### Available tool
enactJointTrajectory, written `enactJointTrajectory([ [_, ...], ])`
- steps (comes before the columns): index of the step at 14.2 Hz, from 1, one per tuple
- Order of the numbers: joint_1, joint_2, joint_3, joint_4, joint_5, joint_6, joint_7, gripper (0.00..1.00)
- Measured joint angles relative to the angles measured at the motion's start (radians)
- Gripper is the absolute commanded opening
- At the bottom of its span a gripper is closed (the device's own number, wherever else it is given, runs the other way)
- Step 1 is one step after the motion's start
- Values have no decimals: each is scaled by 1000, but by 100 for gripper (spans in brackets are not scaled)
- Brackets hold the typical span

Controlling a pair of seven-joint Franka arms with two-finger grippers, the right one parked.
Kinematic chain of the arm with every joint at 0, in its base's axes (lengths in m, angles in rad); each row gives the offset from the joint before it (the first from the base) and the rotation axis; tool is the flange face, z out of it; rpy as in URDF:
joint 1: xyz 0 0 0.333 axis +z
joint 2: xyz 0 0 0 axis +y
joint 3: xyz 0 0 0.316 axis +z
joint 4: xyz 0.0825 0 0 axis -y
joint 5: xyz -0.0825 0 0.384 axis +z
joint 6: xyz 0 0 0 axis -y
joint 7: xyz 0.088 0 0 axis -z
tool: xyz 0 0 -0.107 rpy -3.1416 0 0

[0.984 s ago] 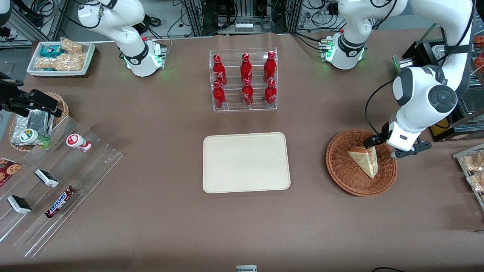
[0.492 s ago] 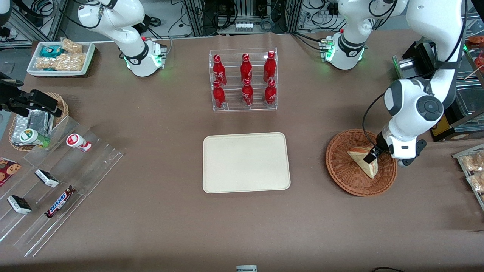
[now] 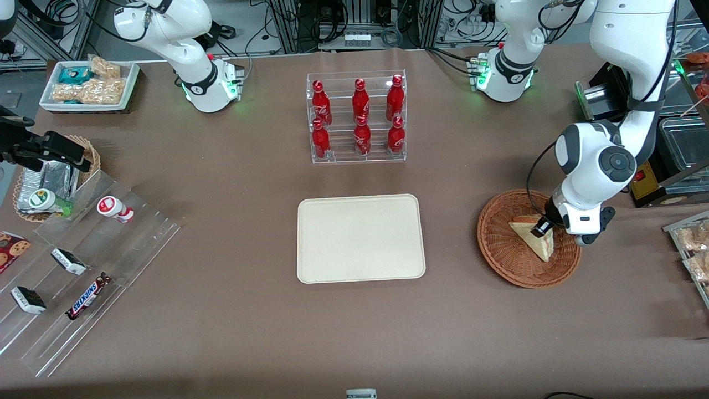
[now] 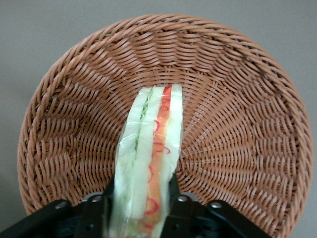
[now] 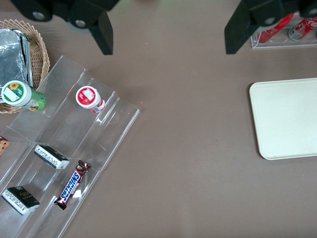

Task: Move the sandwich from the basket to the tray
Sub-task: 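Close the left gripper on the wrapped sandwich and lift it, then carry the sandwich with the left gripper over the cream tray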

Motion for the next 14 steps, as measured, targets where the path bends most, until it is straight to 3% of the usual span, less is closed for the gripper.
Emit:
enactJointTrajectory([
  [4,-25,-8,-22,138,0,-223,2,8],
  [7,-101,-8,-36,262,-2,-352,-1,8],
  [11,-279,21,-45,317,-4,-366,-14,10],
  [14,-416,116,-48,429,-4,-365,-20,11],
])
